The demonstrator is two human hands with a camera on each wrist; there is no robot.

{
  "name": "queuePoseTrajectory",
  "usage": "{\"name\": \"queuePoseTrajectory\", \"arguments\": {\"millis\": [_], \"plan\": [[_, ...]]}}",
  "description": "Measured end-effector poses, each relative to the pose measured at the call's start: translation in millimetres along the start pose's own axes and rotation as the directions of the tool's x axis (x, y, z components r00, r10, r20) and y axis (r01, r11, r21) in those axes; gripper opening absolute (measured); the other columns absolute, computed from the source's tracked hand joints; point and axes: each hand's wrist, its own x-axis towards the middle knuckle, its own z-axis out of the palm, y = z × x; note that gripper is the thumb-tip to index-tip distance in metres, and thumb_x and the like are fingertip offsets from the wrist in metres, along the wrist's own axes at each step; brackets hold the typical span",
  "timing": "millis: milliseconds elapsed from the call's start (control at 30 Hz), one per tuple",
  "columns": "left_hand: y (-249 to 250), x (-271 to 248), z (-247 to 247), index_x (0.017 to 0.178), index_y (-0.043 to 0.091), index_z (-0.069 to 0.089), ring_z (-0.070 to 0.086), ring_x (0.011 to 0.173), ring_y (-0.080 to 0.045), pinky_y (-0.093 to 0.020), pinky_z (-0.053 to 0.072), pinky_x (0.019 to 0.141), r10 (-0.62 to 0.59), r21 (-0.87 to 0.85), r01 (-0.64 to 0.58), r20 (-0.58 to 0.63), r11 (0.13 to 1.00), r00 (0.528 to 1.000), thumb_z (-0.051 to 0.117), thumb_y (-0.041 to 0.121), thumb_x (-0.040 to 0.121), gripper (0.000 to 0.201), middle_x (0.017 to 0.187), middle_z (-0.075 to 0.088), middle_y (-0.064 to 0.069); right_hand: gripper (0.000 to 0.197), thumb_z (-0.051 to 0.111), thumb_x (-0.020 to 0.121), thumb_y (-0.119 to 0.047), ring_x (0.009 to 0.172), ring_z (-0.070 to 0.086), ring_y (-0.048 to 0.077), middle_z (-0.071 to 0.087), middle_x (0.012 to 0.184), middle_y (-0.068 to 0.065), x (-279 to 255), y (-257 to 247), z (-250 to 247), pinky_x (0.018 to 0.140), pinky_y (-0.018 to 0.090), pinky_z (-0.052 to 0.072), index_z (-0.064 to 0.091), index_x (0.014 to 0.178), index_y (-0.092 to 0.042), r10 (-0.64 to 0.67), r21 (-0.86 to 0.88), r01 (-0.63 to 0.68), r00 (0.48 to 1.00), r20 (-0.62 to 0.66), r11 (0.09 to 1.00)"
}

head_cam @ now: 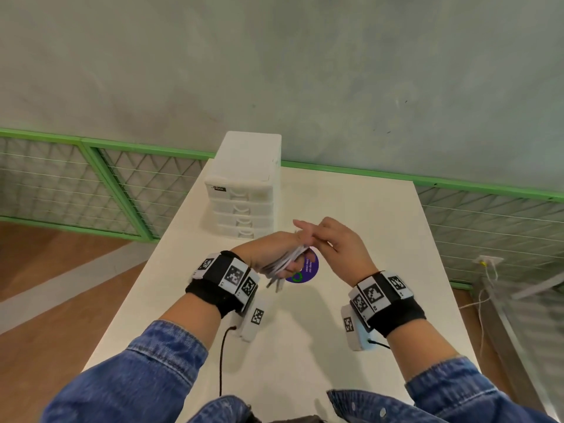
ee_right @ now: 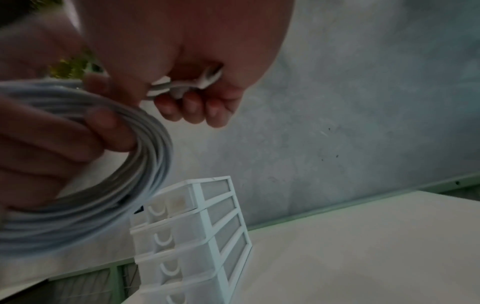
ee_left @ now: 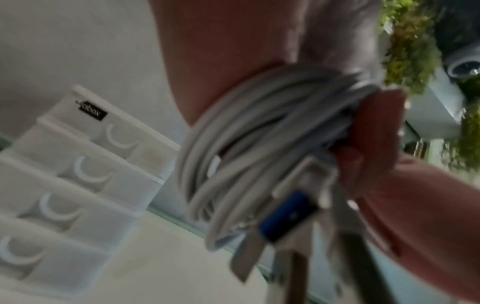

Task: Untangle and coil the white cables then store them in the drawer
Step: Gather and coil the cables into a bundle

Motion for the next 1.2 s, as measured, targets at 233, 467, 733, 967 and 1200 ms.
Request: {"name": "queuePoseTrajectory", "arguments": {"millis": [233,467,733,967,1200], "plan": [[-3,-10,15,0.079,0.010,0.056,0.034,0.034,-0.008,-0.017,0.032,0.041,0.033,0.061,-0.040,0.103,0.997,0.994,0.061,0.000,0.080,0.011,0.052,0.037,-0.003,0.018,0.067,0.081,-0.019,0.105,0.053,-0.002,0.061,0.113,-0.009,-8,-2,-17,0.090,0.012,0.038,0.071,0.098,-0.026,0.158,0.429,-0.231,0.967,0.199,0.873],[10,-15,27,0.082,0.005,0.050,0.032,0.032,-0.006,-0.016,0.031,0.039,0.093,-0.094,-0.079,0.162,0.992,0.982,0.050,-0.001,0.073,0.011,0.042,0.034,0.005,0.052,0.070,0.059,-0.065,0.087,0.066,0.007,0.074,0.088,-0.006,-8,-12,-21,0.076,0.016,0.050,0.074,0.094,-0.026,0.176,0.702,-0.311,0.949,0.260,0.641],[15,-19,29,0.066,0.009,0.057,0.063,0.055,-0.020,-0.028,0.051,0.061,0.171,0.117,-0.165,-0.047,0.979,0.984,0.059,0.019,0.091,0.026,0.057,0.060,-0.004,0.013,0.067,0.078,-0.030,0.075,0.065,0.005,0.074,0.077,-0.010,-6,-20,-17,0.069,0.016,0.050,0.074,0.078,-0.019,0.259,0.740,-0.189,0.966,0.021,0.645],[6,-7,42,0.064,0.013,0.057,0.051,0.042,-0.014,-0.022,0.043,0.046,0.263,0.054,-0.271,-0.479,0.961,0.838,0.056,0.051,0.084,0.043,0.051,0.052,-0.005,0.011,0.066,0.081,-0.018,0.067,0.067,0.006,0.073,0.066,-0.009,-5,-20,-11,0.062,0.015,0.051,0.073,0.079,-0.010,0.380,0.722,-0.172,0.915,-0.134,0.670],[17,12,57,0.062,0.006,0.066,0.047,0.037,-0.008,-0.018,0.039,0.043,0.295,0.114,-0.335,-0.773,0.935,0.561,0.061,0.052,0.083,0.051,0.039,0.050,0.006,0.031,0.045,0.096,-0.027,0.075,0.064,0.016,0.067,0.080,0.007,-3,-32,-4,0.069,0.026,0.053,0.067,0.089,-0.007,0.448,0.847,-0.156,0.888,-0.106,0.509]]}}
